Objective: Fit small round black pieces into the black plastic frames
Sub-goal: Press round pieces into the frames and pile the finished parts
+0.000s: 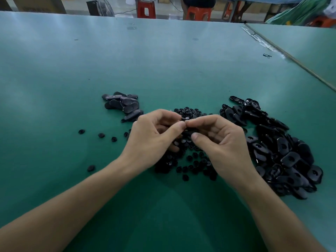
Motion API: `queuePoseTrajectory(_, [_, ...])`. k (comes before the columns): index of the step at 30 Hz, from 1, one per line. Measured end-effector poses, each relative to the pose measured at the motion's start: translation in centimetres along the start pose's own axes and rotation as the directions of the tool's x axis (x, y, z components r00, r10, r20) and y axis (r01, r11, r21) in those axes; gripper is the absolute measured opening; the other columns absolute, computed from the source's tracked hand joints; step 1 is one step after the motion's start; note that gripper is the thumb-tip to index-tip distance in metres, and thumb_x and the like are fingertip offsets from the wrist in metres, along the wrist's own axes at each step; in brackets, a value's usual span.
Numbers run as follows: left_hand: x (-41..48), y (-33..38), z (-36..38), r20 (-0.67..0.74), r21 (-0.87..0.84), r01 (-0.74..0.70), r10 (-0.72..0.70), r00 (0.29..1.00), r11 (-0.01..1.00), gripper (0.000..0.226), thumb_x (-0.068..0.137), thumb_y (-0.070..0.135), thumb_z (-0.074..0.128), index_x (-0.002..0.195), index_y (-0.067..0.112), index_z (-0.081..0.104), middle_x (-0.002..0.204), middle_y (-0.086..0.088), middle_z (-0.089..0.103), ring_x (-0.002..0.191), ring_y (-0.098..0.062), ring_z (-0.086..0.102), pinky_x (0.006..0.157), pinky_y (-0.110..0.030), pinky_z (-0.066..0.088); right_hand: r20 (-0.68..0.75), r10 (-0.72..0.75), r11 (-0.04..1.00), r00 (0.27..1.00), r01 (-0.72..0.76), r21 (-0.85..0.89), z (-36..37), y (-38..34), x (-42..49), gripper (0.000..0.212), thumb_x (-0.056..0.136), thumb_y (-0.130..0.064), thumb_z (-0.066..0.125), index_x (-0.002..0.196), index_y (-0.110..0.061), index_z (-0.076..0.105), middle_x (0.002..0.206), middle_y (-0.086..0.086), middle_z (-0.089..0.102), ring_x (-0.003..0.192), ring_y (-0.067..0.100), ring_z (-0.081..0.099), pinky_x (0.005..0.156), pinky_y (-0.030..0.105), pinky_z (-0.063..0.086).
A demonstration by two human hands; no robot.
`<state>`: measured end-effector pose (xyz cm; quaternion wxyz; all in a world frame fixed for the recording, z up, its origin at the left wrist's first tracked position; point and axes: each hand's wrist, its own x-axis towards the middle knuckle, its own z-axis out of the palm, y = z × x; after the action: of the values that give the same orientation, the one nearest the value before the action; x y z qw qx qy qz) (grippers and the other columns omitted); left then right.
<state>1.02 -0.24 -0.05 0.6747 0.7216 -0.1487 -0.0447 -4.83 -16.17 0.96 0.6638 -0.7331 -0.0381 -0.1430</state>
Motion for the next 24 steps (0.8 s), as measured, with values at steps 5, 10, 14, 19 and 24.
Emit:
queuePoseTrajectory(5, [-0.14, -0.31, 0.08, -0.006, -0.053, -0.022, 0.022, 1.0, 0.998, 0.005, 0.091, 0.008, 0.072, 0.093, 0.013, 0.072, 0.073, -0.003, 0.074, 0.061, -0.013, 0.07, 0.048, -0.025, 0.055, -0.004, -0.011, 1.0, 1.0, 0.011, -0.005, -0.02, 0.06, -0.08, 0.029, 0.087, 0.012, 0.065, 0.101, -0.014, 0.069, 0.099, -0.001, 0.075, 0.084, 0.01, 0.071, 0.075, 0.017, 0.054])
queuePoseTrajectory(10, [-0.45, -0.42, 0.36, -0.009, -0.124, -0.087, 0.086, 0.996, 0.988, 0.007, 0.091, 0.003, 0.07, 0.09, 0.01, 0.071, 0.069, 0.0, 0.071, 0.062, -0.011, 0.069, 0.052, -0.023, 0.056, -0.078, 0.063, 0.993, 0.995, -0.07, -0.095, -0.36, 0.49, 0.01, 0.025, 0.087, -0.003, 0.074, 0.102, -0.023, 0.072, 0.095, -0.009, 0.075, 0.083, 0.007, 0.072, 0.076, 0.018, 0.055])
queuePoseTrajectory(14, [-0.67, -0.59, 0.45, 0.01, -0.126, -0.098, 0.1, 0.995, 0.987, 0.01, 0.093, 0.001, 0.068, 0.09, 0.01, 0.068, 0.069, 0.002, 0.07, 0.063, -0.012, 0.07, 0.054, -0.025, 0.058, -0.087, 0.076, 0.982, 0.993, -0.09, -0.167, -0.57, 0.7, 0.07, 0.013, 0.087, -0.016, 0.077, 0.094, -0.025, 0.075, 0.083, -0.006, 0.076, 0.076, 0.011, 0.072, 0.074, 0.025, 0.057])
queuePoseTrajectory(19, [-0.64, -0.8, 0.4, 0.036, -0.126, -0.092, 0.097, 0.995, 0.988, 0.008, 0.086, 0.012, 0.071, 0.092, 0.014, 0.066, 0.074, -0.002, 0.072, 0.066, -0.018, 0.072, 0.056, -0.027, 0.058, -0.082, 0.054, 0.987, 0.995, -0.065, -0.146, -0.5, 0.71, 0.08, 0.009, 0.089, -0.014, 0.075, 0.091, -0.023, 0.076, 0.082, -0.003, 0.076, 0.079, 0.014, 0.073, 0.077, 0.031, 0.059])
queuePoseTrajectory(24, [-0.53, -0.98, 0.28, 0.049, -0.116, -0.108, 0.114, 0.992, 0.987, 0.012, 0.087, 0.005, 0.073, 0.095, 0.014, 0.072, 0.076, -0.005, 0.074, 0.065, -0.016, 0.072, 0.058, -0.025, 0.058, -0.082, 0.032, 0.977, 0.996, -0.049, -0.21, -0.56, 0.7, 0.17, 0.014, 0.091, -0.012, 0.072, 0.098, -0.023, 0.077, 0.085, -0.009, 0.077, 0.082, 0.009, 0.073, 0.078, 0.027, 0.058])
